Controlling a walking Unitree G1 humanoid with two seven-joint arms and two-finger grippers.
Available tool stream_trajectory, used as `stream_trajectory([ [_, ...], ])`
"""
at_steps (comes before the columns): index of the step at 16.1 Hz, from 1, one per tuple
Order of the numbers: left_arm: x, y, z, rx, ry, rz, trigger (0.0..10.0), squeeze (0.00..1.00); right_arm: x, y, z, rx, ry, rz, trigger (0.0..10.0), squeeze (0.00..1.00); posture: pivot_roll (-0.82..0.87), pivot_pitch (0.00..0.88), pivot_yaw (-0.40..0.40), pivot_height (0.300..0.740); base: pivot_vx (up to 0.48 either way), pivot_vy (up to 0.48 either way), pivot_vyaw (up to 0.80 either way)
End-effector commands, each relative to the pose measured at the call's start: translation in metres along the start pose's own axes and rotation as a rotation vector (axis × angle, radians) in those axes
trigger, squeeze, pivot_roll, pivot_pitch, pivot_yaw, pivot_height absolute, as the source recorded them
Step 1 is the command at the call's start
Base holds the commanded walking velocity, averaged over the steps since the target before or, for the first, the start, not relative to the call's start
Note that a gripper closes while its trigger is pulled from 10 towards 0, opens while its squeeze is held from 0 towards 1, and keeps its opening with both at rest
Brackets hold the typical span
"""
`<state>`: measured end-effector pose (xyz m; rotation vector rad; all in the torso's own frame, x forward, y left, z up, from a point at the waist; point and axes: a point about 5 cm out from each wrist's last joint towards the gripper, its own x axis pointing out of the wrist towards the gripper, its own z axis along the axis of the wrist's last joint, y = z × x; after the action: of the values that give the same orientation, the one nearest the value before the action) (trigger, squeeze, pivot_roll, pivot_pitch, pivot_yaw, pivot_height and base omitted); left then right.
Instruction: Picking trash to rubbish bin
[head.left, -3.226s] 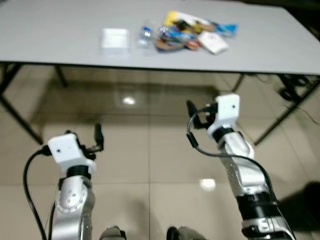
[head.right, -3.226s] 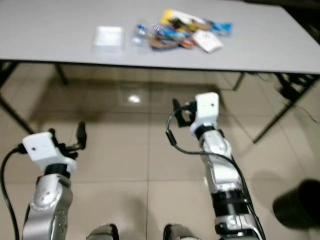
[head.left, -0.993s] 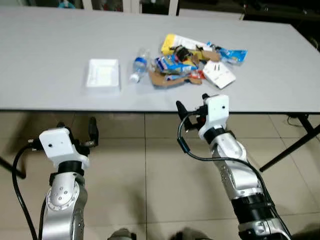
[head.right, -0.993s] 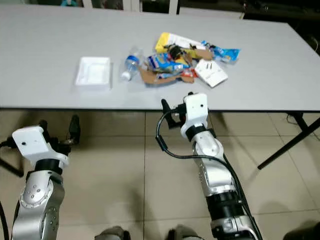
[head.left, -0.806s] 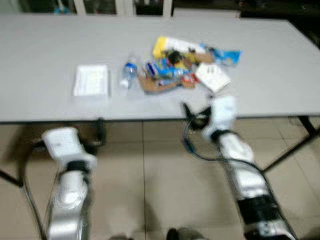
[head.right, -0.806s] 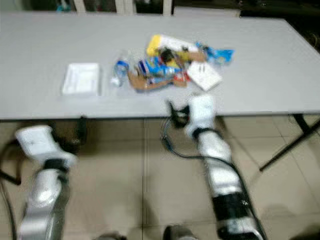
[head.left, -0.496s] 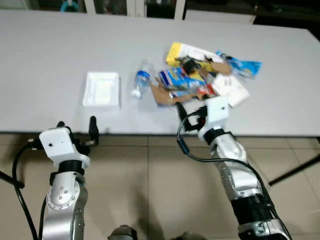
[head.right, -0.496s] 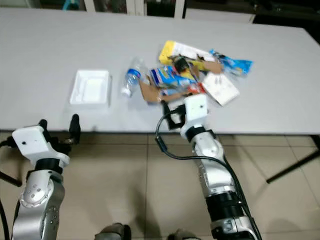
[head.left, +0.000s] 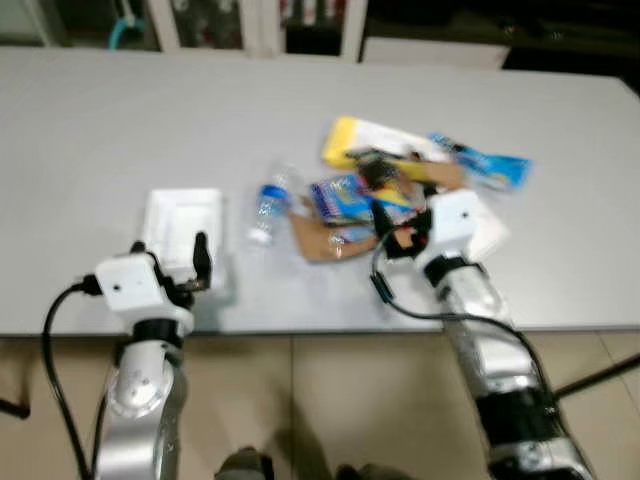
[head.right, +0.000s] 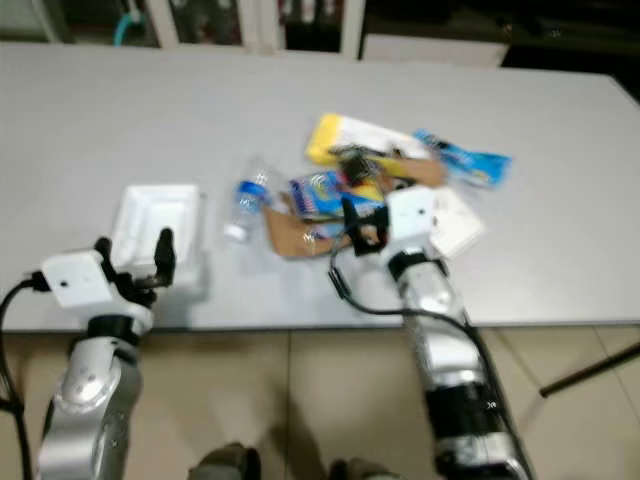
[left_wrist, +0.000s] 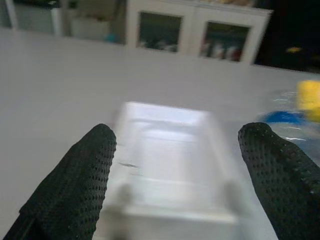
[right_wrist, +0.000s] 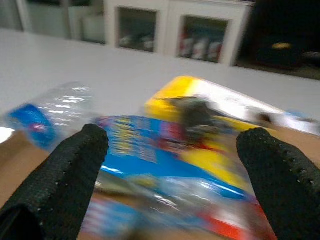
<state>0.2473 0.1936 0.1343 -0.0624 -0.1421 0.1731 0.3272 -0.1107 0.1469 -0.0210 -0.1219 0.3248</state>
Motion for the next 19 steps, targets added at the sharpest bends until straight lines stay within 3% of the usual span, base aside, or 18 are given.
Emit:
stream_trajectory([
  [1, 0.000, -0.002, -0.002, -0.008, 0.017, 0.006, 10.0, 0.00, 0.000, -0.006, 0.006, -0.025, -0.023, -0.009, 10.0, 0.00, -0.02, 0.163, -0.052, 0.740, 0.394, 0.000, 0.00],
  [12, 0.007, 0.003, -0.003, -0.013, 0.050, 0.038, 10.0, 0.00, 0.000, -0.004, 0.007, -0.034, -0.034, -0.002, 10.0, 0.00, -0.01, 0.157, -0.050, 0.740, 0.024, 0.000, 0.00],
  [14, 0.012, 0.004, -0.009, -0.017, 0.114, 0.045, 10.0, 0.00, 0.001, -0.004, 0.008, -0.035, -0.036, -0.002, 10.0, 0.00, -0.01, 0.157, -0.050, 0.740, 0.000, 0.000, 0.00],
  [19, 0.026, 0.012, -0.003, 0.000, 0.131, 0.053, 10.0, 0.00, -0.001, -0.004, 0.006, -0.035, -0.034, -0.007, 10.0, 0.00, -0.02, 0.162, -0.044, 0.740, 0.000, 0.000, 0.00],
])
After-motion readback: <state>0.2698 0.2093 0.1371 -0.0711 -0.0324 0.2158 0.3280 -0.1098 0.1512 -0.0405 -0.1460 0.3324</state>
